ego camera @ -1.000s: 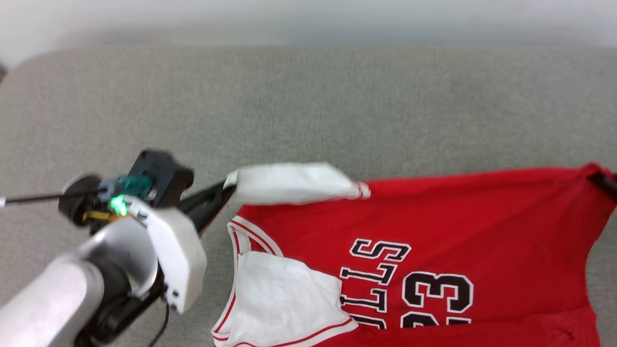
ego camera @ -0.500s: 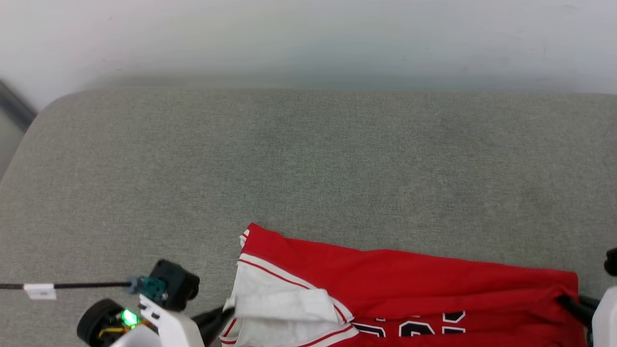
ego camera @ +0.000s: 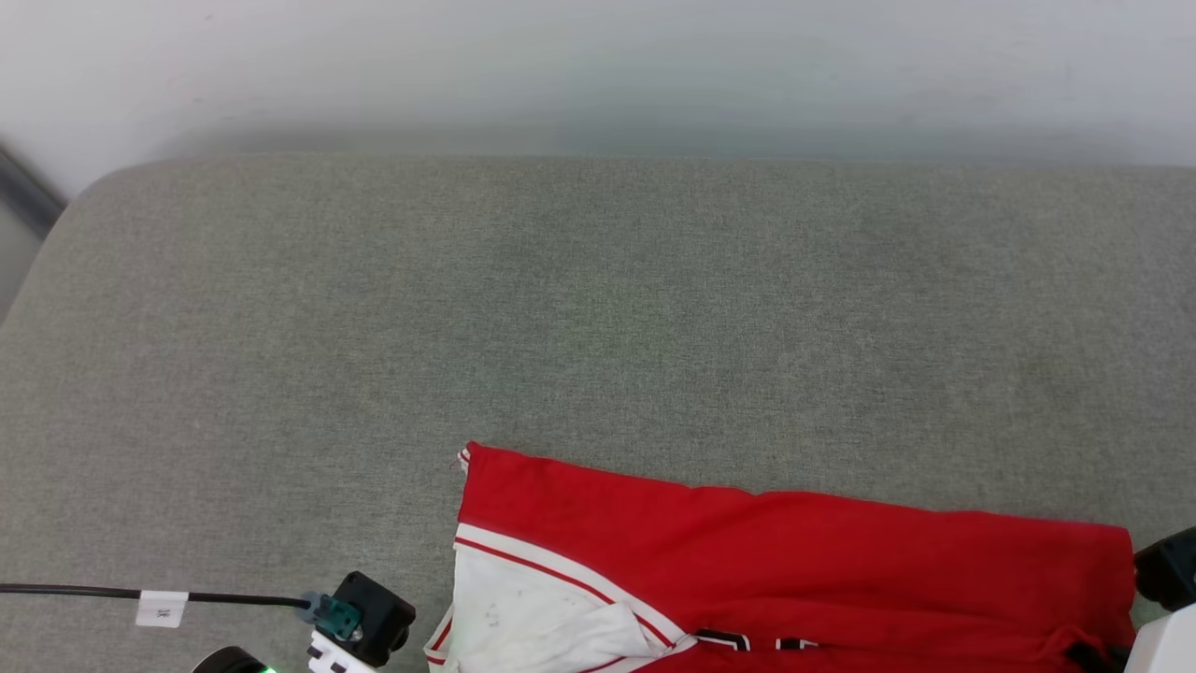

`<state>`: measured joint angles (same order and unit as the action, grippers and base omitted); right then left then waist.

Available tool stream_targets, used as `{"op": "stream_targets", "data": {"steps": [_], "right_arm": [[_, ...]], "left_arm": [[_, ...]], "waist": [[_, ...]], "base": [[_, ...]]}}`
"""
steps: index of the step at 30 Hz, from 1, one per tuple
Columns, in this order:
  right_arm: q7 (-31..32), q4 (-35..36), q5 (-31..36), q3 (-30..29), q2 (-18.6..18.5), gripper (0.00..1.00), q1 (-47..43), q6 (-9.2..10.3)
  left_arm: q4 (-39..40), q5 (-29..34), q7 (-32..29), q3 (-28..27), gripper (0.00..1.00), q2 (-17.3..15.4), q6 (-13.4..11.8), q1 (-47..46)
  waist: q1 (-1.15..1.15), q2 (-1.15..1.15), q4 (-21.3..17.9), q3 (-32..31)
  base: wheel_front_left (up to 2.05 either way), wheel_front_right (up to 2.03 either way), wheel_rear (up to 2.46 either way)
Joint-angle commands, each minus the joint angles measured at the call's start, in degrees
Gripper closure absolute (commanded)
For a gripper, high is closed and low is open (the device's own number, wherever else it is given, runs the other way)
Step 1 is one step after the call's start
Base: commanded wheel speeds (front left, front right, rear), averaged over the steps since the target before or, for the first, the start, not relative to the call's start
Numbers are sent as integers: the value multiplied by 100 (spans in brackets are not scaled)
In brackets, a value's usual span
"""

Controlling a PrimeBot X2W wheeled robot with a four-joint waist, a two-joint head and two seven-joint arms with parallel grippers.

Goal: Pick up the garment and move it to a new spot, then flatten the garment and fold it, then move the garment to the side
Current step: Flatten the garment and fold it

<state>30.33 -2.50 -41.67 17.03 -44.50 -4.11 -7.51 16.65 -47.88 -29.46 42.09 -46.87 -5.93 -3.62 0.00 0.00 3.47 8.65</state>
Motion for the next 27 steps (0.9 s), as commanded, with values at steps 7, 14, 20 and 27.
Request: {"op": "stream_targets", "data": {"steps": [7, 14, 20, 27], "right_arm": [[-293, -210, 20, 360, -128, 0, 112, 4], [-443, -132, -76, 414, -245, 0, 162, 4], [-223, 247, -404, -104, -220, 0, 49, 4], [338, 347, -228, -1420, 428, 0, -316, 4]], "left_arm": [[-412, 282, 169, 219, 0, 267, 181, -201], [-594, 323, 598, 142, 0, 484, 192, -185], [-598, 294, 1511, -236, 0, 692, 92, -49], [-704, 774, 3275, -813, 0, 992, -239, 96]], "waist": [[0, 0, -51, 7], [0, 0, -140, -249], [0, 0, -249, -462], [0, 0, -310, -524]], "base": [[0, 0, 0], [0, 0, 0], [0, 0, 0], [0, 0, 0]]}}
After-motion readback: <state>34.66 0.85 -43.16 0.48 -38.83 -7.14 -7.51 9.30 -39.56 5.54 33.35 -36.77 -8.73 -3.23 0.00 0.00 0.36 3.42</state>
